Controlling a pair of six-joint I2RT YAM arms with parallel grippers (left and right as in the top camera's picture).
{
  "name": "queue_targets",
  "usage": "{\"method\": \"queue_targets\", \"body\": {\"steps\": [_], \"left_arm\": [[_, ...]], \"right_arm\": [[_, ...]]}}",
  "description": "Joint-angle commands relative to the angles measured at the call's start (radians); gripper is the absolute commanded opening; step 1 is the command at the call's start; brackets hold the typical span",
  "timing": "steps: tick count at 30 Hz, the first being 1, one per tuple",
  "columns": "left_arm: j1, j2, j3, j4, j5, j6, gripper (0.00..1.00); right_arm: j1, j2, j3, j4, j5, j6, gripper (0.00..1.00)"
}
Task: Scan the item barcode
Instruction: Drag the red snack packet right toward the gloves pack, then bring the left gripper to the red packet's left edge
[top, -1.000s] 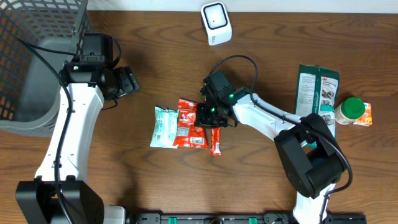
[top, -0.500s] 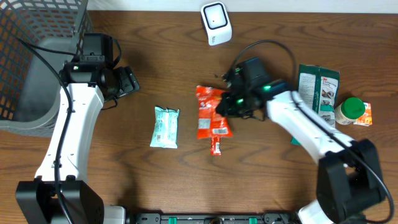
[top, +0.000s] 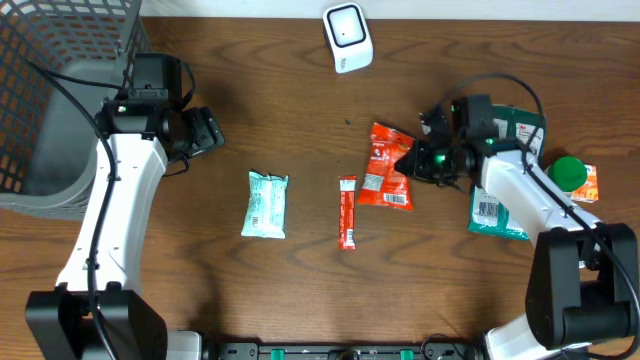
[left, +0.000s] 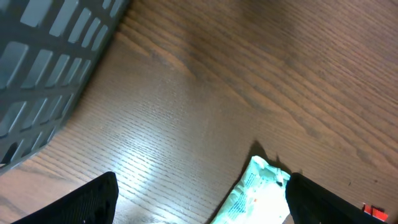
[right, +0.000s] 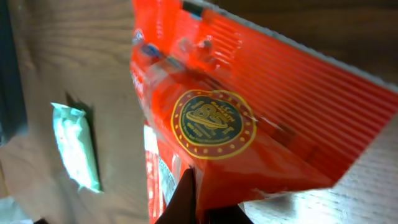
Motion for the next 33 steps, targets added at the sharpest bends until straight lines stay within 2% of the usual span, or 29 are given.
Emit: {"method": "queue_targets", "body": {"steps": [1,3,11,12,17,20,23,26,27,28,30,31,32,33], "left_arm": [[0.002,-0.006,0.005,0.001,-0.009,0.006,0.87],[0.002,-0.006,0.005,0.001,-0.009,0.006,0.86],[0.002,-0.006,0.005,0.001,-0.009,0.006,0.86],[0.002,-0.006,0.005,0.001,-0.009,0.006,0.86],[0.002,-0.006,0.005,0.001,-0.009,0.006,0.87],[0.002,-0.006,0.005,0.015,-0.009,0.006,0.86],[0.002,-0.005,0.005,0.046,-0.003,0.001,0.86],[0.002,-0.006,0.005,0.044,0.149,0.003,0.87],[0.0,-0.005,0.002,0.051,0.233,0.023,0.86],[-0.017,-0.005,-0.013,0.079,0.401,0.101,0.87],[-0.053,-0.002,-0.029,0.101,0.476,0.13,0.79],[-0.078,0.0,-0.035,0.106,0.475,0.13,0.7],[-0.103,0.005,-0.038,0.111,0.474,0.145,0.53],[-0.134,0.01,-0.04,0.114,0.474,0.156,0.42]], "right_arm": [[0.003,-0.01,-0.077,0.081,-0.047,0.034,0.02],[0.003,-0.01,-0.107,0.111,-0.037,0.034,0.14],[0.002,-0.01,-0.138,0.118,0.078,0.034,0.22],[0.002,-0.01,-0.138,0.121,0.078,0.034,0.26],[0.001,-0.01,-0.138,0.117,0.073,0.035,0.64],[0.001,-0.01,-0.138,0.106,0.069,0.035,0.72],[0.0,-0.01,-0.138,0.091,0.069,0.046,0.75],[0.0,-0.01,-0.138,0.08,0.046,0.045,0.8],[0.0,-0.01,-0.138,0.076,0.035,0.045,0.81],[0.0,-0.01,-0.138,0.068,0.006,0.041,0.82],[0.0,-0.01,-0.138,0.063,-0.026,0.031,0.82],[0.0,-0.01,-0.138,0.062,-0.04,0.025,0.82],[0.0,-0.01,-0.138,0.061,-0.057,0.022,0.8],[-0.002,-0.01,-0.138,0.057,-0.068,0.023,0.79]]}}
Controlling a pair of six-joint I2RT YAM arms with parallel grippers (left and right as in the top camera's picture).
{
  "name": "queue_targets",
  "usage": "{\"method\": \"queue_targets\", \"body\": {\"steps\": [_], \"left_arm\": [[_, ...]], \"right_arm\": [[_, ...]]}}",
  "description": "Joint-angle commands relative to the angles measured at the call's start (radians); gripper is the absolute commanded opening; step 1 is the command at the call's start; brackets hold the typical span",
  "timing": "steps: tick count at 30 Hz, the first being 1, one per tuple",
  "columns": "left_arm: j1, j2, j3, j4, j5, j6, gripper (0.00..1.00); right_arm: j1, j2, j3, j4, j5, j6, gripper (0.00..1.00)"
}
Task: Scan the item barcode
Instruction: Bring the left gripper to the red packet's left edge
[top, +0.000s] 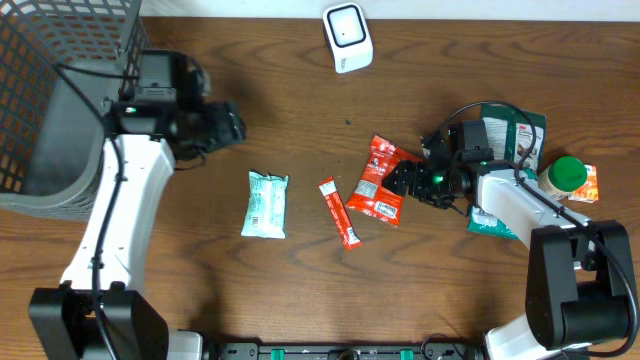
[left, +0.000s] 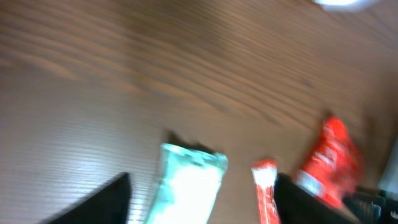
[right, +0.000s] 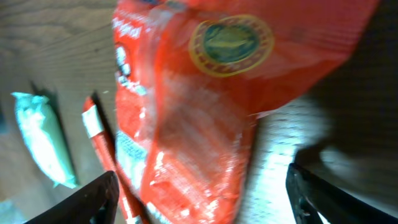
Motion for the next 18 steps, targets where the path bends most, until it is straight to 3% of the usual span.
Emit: {"method": "queue_targets", "body": {"steps": [1,3,8,11,18], "left_arm": [[-0.11,0.018,-0.023,0.012,0.144,0.076,0.34],[-0.171,0.035,-0.023,0.025,0.144,0.075,0.25],[-0.334,0.124,-0.023,0.121,0.099,0.074,0.25],[-0.409,0.209,-0.023,0.186,0.056,0.074,0.25],[-0.472,0.357,-0.023,0.274,0.054,0.074,0.24]], "right_arm": [[-0.007,-0.01,-0.008,-0.013,-0.091,-0.019,0.77],[-0.021,-0.01,-0.008,-0.025,-0.115,-0.019,0.73],[-0.079,-0.01,-0.008,-0.054,-0.121,-0.053,0.65],[-0.1,-0.01,-0.008,-0.066,-0.121,-0.064,0.54],[-0.102,-0.01,-0.008,-0.072,-0.121,-0.087,0.45]]}}
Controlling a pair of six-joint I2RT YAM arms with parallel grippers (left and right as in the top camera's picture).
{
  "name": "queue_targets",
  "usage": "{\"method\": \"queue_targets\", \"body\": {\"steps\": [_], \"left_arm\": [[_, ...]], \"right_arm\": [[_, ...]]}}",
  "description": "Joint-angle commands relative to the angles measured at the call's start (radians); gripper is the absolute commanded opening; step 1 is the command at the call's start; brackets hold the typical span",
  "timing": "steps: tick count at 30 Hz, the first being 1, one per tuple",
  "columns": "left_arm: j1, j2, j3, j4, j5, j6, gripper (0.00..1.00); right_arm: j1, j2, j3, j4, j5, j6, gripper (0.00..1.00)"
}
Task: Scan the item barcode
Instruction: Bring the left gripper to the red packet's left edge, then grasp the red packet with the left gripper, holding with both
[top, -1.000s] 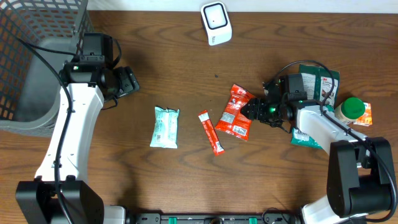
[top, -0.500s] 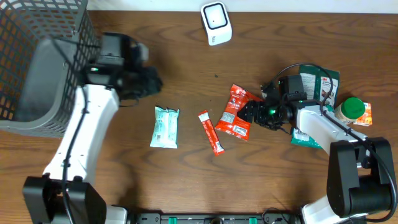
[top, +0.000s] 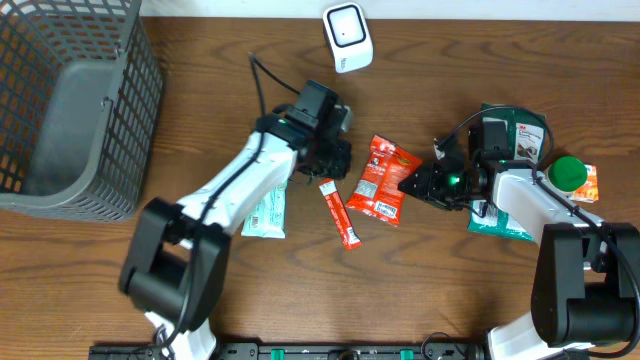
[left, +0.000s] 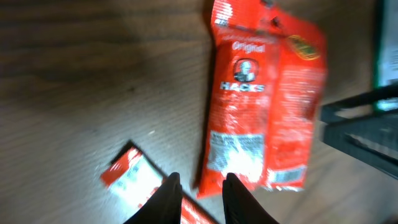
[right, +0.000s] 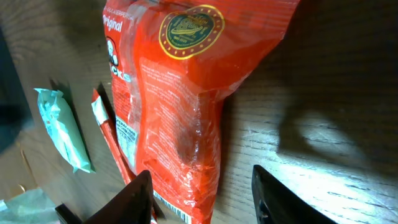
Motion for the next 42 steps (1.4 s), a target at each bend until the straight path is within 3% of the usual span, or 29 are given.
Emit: {"method": "queue_targets", "body": {"steps": [1,7,12,24,32,42], "left_arm": [[-0.02,0.077,-0.01,0.027,-0.023,0.017,0.24],[-0.039,0.158,-0.01,0.053,-0.022,0.012,0.24],[-0.058,0.181,-0.01,0.075,-0.019,0.005,0.24],[-0.121,0.233,-0.01,0.09,-0.039,0.006,0.24],[-0.12,0.237,-0.01,0.108,-0.092,0.006,0.24],[-0.093,0.213,0.025,0.098,-0.108,0.011,0.24]], "right_arm": [[-0.005,-0.009,-0.008,-0.002,-0.022,-0.029,0.43],[-0.005,0.013,-0.008,0.017,-0.021,-0.033,0.41],[-0.005,0.05,-0.008,0.051,-0.021,-0.049,0.46],[-0.002,0.142,-0.009,0.131,-0.076,-0.1,0.39],[0.004,0.204,-0.01,0.204,-0.309,-0.211,0.46],[0.006,0.208,-0.01,0.211,-0.322,-0.224,0.51]]}}
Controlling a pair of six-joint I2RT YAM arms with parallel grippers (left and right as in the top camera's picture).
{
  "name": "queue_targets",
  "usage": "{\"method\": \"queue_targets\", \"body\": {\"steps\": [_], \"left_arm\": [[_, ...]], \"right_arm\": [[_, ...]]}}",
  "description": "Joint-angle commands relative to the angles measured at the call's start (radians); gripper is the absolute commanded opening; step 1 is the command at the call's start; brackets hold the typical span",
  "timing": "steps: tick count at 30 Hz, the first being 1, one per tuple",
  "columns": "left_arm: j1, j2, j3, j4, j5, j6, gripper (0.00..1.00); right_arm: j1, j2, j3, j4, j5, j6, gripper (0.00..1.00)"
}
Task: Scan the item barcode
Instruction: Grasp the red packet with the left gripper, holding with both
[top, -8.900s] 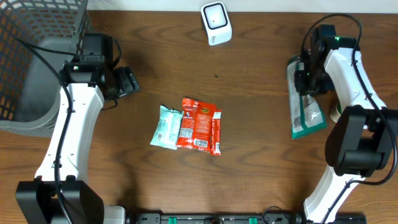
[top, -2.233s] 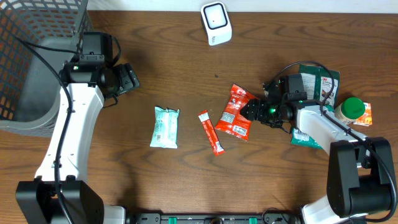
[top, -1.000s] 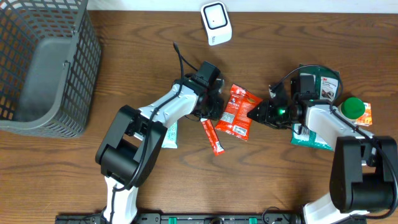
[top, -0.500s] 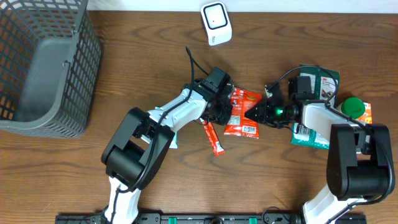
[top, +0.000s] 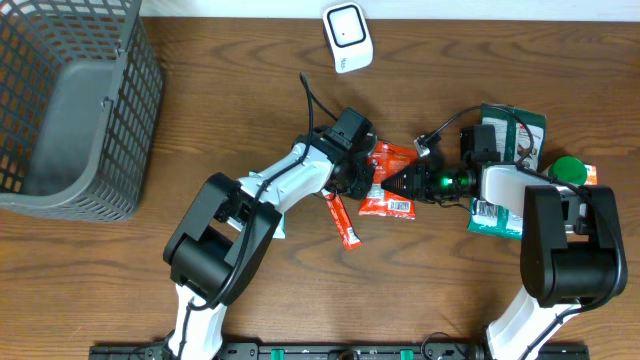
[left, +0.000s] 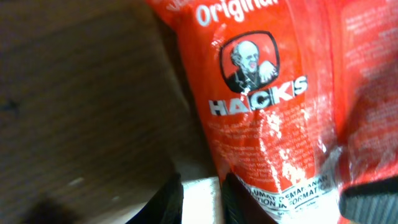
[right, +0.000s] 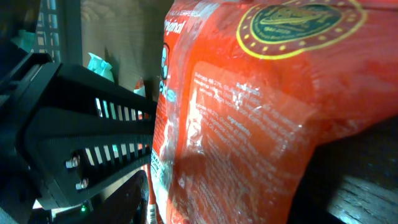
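Note:
The red Hacks bag (top: 388, 204) lies on the table between both grippers. My left gripper (top: 364, 182) is at the bag's left edge, and in the left wrist view the bag (left: 267, 124) fills the frame with its label showing. That gripper (left: 200, 202) has its jaws close together, with one fingertip (left: 235, 198) against the bag's edge. My right gripper (top: 401, 183) meets the bag from the right. In the right wrist view the bag (right: 249, 93) bulges between the open jaws, and only the left finger (right: 134, 199) shows. The white scanner (top: 347, 37) stands at the back.
A red stick packet (top: 343, 222) lies just left of the bag. A grey wire basket (top: 60, 100) fills the far left. A green bag (top: 512, 135), a green-capped bottle (top: 567, 172) and an orange box crowd the right side behind my right arm.
My left gripper has moved right, from beside the stick packet to the bag's left edge. My right gripper has closed in on the bag's right side. The bag now sits squeezed between them.
My right gripper was shut on the red bag while the left arm stood by the basket. Then the right jaws were open and the bag lay further left, with the stick packet shifted. The left arm was then at the packets, jaws narrowed, and now touches the bag.

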Motion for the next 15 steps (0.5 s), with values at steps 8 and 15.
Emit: {"method": "queue_targets", "body": {"steps": [8,15], "left_arm": [[0.032,0.003,0.033,-0.032,0.002,0.047,0.25],[0.059,-0.007,0.047,-0.034,0.002,0.068,0.32]], "right_arm": [[0.008,0.021,-0.01,0.031,-0.08,-0.03,0.49],[0.002,0.021,-0.01,0.108,-0.079,0.045,0.65]]}}
